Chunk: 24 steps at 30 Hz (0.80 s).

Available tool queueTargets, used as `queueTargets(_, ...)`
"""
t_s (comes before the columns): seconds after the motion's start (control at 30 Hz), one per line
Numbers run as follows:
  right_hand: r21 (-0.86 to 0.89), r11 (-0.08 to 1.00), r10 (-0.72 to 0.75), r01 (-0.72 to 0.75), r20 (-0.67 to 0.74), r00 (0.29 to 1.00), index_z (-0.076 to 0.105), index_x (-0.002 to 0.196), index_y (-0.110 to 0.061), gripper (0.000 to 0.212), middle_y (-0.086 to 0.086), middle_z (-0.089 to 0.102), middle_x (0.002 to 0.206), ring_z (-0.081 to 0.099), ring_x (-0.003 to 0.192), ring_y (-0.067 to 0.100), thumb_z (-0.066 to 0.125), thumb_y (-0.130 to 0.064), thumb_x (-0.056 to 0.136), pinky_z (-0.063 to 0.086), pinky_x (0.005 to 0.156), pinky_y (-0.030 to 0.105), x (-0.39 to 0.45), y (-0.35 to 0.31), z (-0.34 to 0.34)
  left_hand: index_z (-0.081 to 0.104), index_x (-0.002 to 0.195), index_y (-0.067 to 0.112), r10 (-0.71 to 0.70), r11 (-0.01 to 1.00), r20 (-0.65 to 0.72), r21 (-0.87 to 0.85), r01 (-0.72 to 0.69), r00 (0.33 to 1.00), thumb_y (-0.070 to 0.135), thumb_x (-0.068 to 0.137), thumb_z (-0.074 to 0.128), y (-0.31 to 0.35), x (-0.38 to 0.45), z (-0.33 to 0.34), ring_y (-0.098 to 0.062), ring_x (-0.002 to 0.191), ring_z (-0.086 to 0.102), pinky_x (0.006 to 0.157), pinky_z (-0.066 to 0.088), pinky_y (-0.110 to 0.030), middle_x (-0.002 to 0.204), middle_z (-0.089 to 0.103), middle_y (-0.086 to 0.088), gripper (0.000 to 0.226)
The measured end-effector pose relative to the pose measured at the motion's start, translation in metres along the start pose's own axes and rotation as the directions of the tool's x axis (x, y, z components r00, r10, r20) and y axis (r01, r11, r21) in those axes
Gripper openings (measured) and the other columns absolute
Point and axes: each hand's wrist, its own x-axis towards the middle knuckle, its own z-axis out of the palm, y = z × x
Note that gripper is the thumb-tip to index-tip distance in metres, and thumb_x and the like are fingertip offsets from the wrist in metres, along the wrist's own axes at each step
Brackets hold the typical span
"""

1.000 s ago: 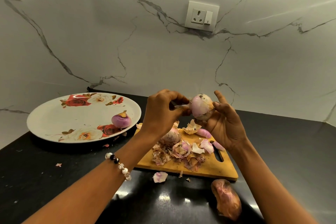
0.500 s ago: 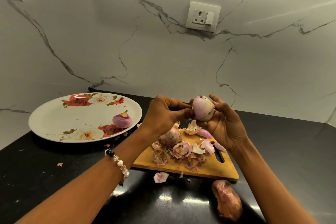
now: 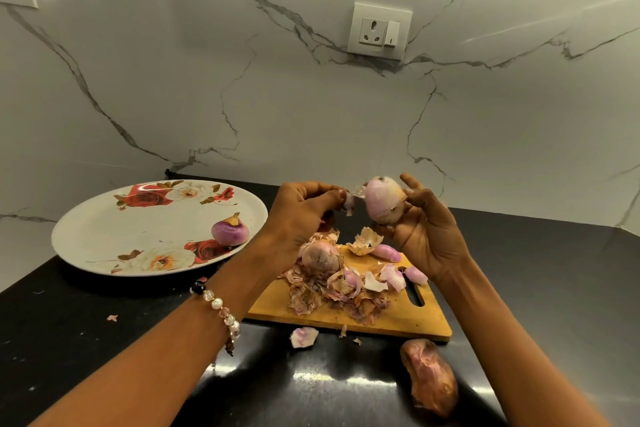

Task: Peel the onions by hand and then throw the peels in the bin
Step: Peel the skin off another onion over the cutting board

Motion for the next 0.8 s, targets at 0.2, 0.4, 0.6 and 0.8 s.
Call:
queueTargets(0.2, -0.134, 0.990, -0.039, 0.035, -0.032, 0.999, 0.033, 0.145, -0.013, 0.105, 0.014, 0.064, 0.091, 0.071, 0.086, 0.032, 0.086, -0.011, 0.055, 0.059, 0.057, 0.049, 0.001, 0.001, 0.003, 0.071, 0.089, 0.013, 0.077, 0.959, -0.173, 0.281, -0.026, 0.982, 0.017, 0.086, 0.068, -0.003, 0.006, -0.006, -0.011, 0.075, 0.062, 0.058, 0.048, -0.019, 0.086, 0.069, -0.002, 0.006)
queueTargets(0.4, -0.197, 0.979, -0.054, 0.049, -0.022, 0.998, 0.024, 0.153, -0.018, 0.094, 0.017, 0.058, 0.109, 0.066, 0.094, 0.034, 0.071, 0.001, 0.073, 0.059, 0.058, 0.048, 0.001, -0.002, 0.001, 0.069, 0.097, 0.008, 0.226, 0.844, -0.326, 0.536, -0.017, 0.918, 0.019, 0.090, 0.064, -0.007, 0.012, -0.017, -0.013, 0.079, 0.060, 0.067, 0.046, -0.022, 0.092, 0.067, -0.005, 0.014)
queueTargets(0.6, -0.124, 0.991, -0.063, 0.053, -0.077, 0.995, 0.028, 0.151, -0.010, 0.125, 0.012, 0.062, 0.088, 0.067, 0.097, 0.035, 0.093, -0.022, 0.046, 0.058, 0.061, 0.051, 0.003, -0.005, 0.000, 0.066, 0.119, 0.018, 0.223, 0.832, -0.001, 0.521, -0.190, 0.975, 0.011, 0.087, 0.066, 0.000, 0.007, -0.013, -0.006, 0.087, 0.061, 0.068, 0.050, -0.010, 0.108, 0.068, 0.001, 0.032)
queueTargets(0.8, -0.164, 0.985, -0.054, 0.055, 0.014, 0.998, 0.027, 0.152, -0.017, 0.091, 0.012, 0.059, 0.093, 0.065, 0.095, 0.033, 0.061, -0.011, 0.067, 0.060, 0.059, 0.050, 0.001, -0.002, -0.001, 0.071, 0.110, 0.015, 0.240, 0.872, 0.129, 0.408, -0.272, 0.962, 0.024, 0.080, 0.070, 0.005, 0.002, -0.006, -0.010, 0.093, 0.065, 0.079, 0.054, -0.018, 0.105, 0.070, 0.001, 0.031)
